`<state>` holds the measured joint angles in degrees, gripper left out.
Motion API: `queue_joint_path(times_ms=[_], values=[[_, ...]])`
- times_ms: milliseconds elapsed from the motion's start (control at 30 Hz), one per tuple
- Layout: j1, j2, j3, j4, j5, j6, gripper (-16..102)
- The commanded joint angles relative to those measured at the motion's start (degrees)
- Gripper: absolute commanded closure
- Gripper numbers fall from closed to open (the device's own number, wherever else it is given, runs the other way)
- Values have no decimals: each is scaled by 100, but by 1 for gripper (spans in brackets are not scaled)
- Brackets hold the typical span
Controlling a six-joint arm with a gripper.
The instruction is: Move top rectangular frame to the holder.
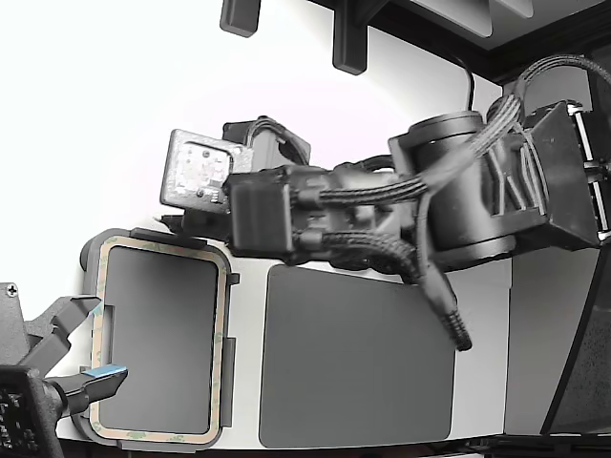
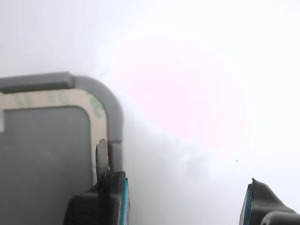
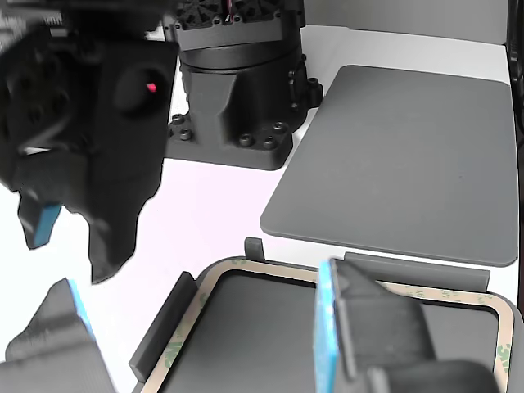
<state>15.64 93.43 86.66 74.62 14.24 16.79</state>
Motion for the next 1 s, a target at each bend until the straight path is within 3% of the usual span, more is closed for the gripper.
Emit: queue_joint_path(times_ms=[0,233,467,967], values=[[-220,1222,703,-387,-26,-255,-14],[-844,3322,2408,-870,-105,-870,-14],[-1063,5572,4693,-1881,-237,-958,-14],[-1107,7594,6451,-1872,-141,-844,-14]])
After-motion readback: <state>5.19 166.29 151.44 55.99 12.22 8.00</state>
